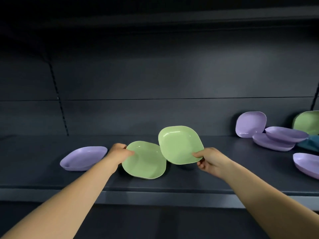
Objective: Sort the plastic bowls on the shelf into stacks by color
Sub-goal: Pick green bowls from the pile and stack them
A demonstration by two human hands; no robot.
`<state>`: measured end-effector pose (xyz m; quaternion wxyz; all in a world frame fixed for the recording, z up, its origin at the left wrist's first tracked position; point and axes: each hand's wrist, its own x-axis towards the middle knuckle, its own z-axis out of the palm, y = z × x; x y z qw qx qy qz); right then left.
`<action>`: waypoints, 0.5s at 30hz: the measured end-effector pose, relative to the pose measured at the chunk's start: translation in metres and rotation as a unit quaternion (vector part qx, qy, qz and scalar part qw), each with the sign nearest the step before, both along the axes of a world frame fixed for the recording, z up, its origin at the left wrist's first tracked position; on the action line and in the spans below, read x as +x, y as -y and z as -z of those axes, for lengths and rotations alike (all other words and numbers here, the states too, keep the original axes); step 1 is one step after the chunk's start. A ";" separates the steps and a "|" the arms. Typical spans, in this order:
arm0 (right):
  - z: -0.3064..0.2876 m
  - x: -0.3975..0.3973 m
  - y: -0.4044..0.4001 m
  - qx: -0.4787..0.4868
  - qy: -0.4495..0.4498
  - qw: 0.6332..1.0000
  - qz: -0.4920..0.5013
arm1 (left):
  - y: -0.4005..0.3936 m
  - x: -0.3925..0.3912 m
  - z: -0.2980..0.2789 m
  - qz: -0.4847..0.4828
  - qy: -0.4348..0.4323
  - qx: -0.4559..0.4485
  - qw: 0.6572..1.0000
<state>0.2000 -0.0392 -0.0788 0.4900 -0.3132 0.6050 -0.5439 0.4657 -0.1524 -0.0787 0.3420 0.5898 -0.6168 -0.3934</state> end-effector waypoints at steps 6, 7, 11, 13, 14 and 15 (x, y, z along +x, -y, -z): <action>0.004 0.055 0.019 0.017 0.026 0.999 0.023 | 0.015 0.038 0.016 0.008 0.028 0.002 1.000; 0.005 0.060 0.021 0.017 0.031 0.999 0.025 | 0.016 0.040 0.019 0.008 0.028 -0.005 1.000; 0.013 0.079 0.024 0.005 0.037 0.999 0.011 | 0.010 0.042 0.027 -0.001 -0.005 -0.040 0.999; 0.014 0.087 0.024 -0.004 0.033 0.999 0.002 | 0.008 0.043 0.030 -0.002 -0.026 -0.054 0.998; 0.014 0.091 0.024 -0.007 0.028 1.000 -0.001 | 0.008 0.043 0.031 -0.001 -0.036 -0.058 0.998; 0.015 0.094 0.024 -0.008 0.022 1.000 -0.004 | 0.007 0.044 0.032 0.001 -0.047 -0.061 0.997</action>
